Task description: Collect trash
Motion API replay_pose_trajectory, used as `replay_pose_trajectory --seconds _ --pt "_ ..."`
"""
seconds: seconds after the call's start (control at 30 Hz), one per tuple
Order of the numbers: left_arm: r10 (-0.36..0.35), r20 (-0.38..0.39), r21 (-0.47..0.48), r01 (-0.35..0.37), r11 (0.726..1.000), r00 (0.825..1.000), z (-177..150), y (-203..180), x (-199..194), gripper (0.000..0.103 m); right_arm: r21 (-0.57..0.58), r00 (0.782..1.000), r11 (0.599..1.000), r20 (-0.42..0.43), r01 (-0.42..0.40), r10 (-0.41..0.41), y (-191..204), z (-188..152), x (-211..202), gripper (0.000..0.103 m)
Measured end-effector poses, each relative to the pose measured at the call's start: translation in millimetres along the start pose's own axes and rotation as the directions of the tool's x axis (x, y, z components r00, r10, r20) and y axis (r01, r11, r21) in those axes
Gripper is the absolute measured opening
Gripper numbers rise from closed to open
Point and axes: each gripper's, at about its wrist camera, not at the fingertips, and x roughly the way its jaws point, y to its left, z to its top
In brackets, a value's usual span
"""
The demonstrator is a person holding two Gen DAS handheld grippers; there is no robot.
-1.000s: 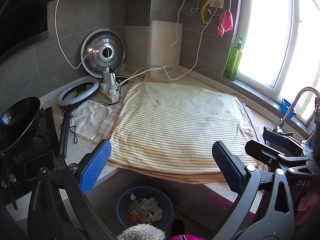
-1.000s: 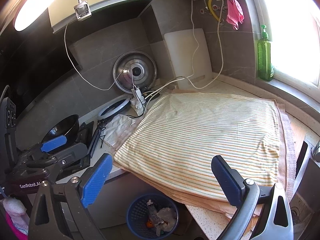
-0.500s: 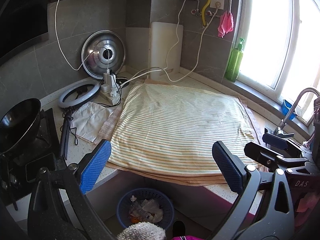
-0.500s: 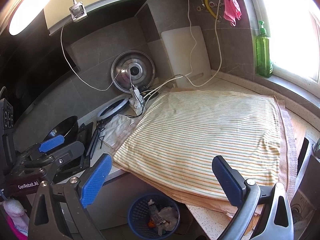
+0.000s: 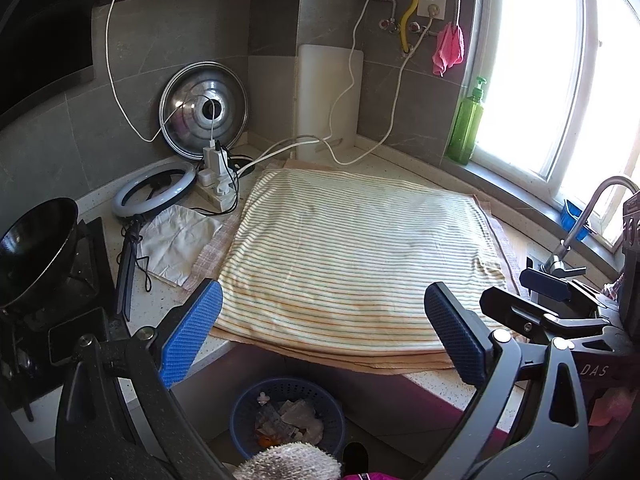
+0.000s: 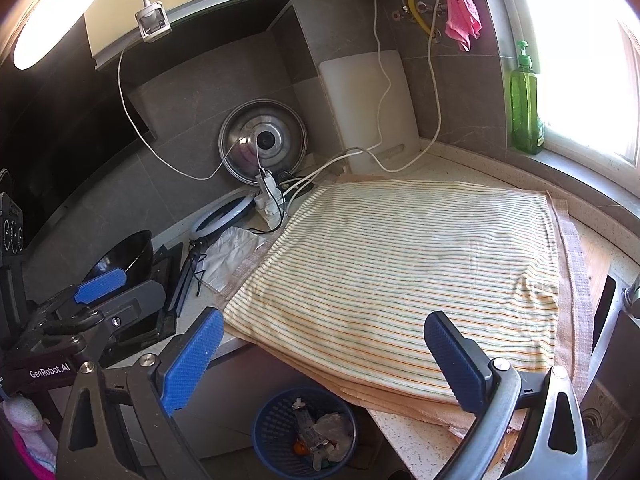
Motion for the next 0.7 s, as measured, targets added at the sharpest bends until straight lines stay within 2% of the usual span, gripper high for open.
replay_pose_trajectory --seconds 0.23,0.7 --pt "-0.026 0.006 -0.012 0.026 1.000 1.000 3.6 -2.3 2.0 0.102 0.001 1.000 1.000 -0.005 0.004 -0.004 -3.5 1.2 4.0 0.102" --pt "0.026 0.019 0.009 -0.026 1.000 0.999 4.3 -10.1 11.9 0.102 0.003 1.000 1.000 -0.020 0.003 -0.003 -8.8 4.1 13.4 0.102"
